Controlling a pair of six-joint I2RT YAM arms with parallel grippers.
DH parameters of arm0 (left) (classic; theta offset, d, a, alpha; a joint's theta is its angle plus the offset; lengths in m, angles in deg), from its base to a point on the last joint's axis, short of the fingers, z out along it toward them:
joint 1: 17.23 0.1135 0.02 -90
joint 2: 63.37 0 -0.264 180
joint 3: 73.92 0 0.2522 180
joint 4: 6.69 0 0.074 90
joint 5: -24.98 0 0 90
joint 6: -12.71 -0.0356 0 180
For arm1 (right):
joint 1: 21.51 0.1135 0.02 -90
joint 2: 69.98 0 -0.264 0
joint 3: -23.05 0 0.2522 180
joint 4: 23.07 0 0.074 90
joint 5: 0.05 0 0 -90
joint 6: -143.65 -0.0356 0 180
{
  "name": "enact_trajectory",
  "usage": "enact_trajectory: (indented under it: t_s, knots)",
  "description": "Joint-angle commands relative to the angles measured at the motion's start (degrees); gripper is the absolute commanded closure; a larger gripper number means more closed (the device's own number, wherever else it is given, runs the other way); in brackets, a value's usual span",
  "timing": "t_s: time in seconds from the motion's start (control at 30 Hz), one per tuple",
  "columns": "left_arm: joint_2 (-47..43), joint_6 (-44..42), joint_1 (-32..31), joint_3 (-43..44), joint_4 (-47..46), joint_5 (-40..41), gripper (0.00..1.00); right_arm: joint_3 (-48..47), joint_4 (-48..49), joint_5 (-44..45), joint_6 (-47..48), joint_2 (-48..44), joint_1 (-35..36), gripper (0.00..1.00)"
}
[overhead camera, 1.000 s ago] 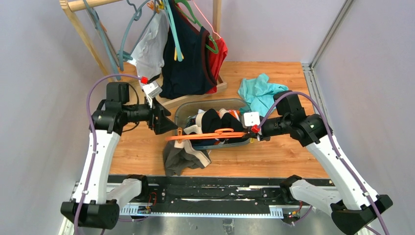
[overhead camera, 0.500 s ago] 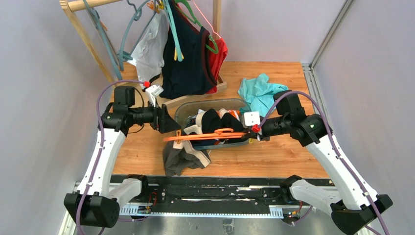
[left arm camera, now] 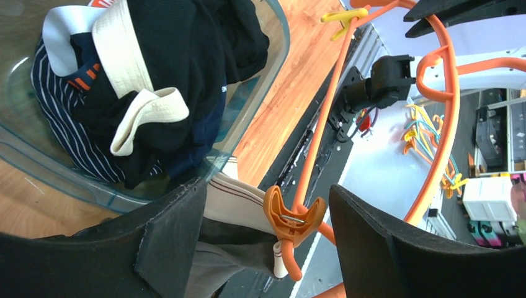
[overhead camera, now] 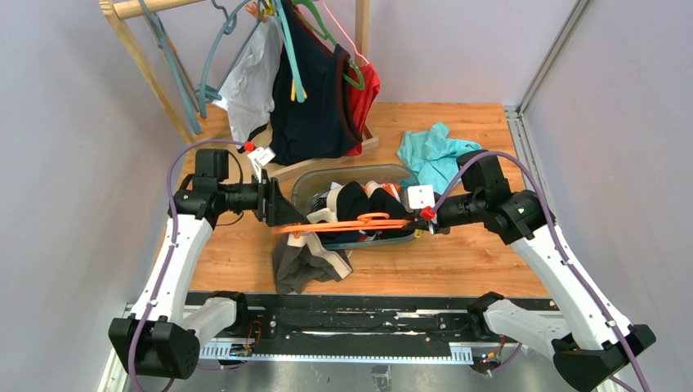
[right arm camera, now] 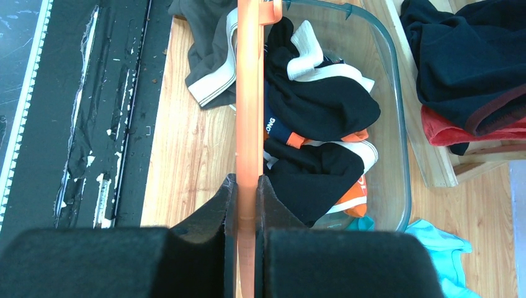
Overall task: Remove the underwear clipped to the hanger
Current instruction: Remove the underwear from the hanger.
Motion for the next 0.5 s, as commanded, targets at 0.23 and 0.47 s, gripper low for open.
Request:
enact_trajectory:
  t_s: [0.23,0.47]
  knots:
    - [0.46,-0.77,0.14,-2.5,-0.87,-6.02,0.36,0.07,2.34,-2.39,-1.32,-0.71,-0.63,0.99]
    - [0.72,-0.85,0.14,-2.5,-0.85,-7.22,0.44,0.57,2.85,-2.42,-1.51,-0.64,-0.63,0.99]
